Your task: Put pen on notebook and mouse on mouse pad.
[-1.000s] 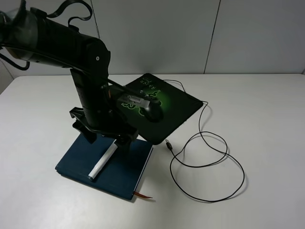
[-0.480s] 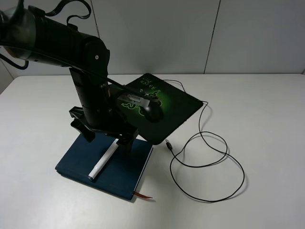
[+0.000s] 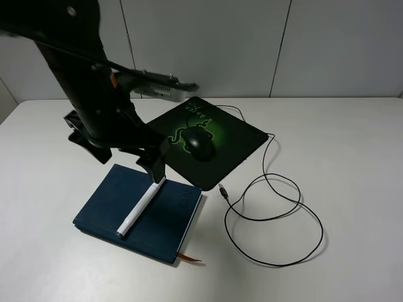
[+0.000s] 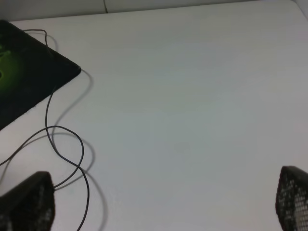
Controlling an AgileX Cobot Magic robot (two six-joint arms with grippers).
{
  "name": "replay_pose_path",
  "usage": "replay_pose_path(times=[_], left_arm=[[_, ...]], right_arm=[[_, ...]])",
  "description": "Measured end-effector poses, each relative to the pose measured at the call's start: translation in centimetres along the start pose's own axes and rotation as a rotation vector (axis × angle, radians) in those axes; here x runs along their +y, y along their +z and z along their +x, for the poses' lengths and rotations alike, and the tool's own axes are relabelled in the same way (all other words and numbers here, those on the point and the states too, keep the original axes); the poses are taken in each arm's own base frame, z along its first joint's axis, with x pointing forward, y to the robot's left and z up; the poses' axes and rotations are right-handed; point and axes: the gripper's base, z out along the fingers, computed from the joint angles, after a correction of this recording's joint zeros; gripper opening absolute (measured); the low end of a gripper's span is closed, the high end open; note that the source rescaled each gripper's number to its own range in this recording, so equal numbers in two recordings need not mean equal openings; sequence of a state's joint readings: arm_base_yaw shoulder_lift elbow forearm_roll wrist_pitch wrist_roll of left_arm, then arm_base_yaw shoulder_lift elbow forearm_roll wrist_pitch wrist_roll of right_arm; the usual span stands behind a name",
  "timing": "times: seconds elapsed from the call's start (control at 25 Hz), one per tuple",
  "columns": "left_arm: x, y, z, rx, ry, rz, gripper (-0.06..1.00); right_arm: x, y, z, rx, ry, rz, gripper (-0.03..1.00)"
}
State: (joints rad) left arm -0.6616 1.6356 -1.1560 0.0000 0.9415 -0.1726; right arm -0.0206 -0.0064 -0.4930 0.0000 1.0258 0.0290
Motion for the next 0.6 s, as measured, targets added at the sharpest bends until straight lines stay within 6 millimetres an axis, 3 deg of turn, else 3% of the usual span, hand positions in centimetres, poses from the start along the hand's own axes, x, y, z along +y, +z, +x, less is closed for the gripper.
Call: replay_pose_path(times=[0.28,0.6], left_arm=[[1.2,-7.9,4.6,-0.105,0.012,-0.028,1.00],[2.5,-14.2,10.2,-0.302,0.018,-0.030,1.00]], right_arm=[[0.0,0.0,0.0,0.000,0.000,0.000,1.00],[0.0,0.0,0.0,0.000,0.000,0.000,1.00]])
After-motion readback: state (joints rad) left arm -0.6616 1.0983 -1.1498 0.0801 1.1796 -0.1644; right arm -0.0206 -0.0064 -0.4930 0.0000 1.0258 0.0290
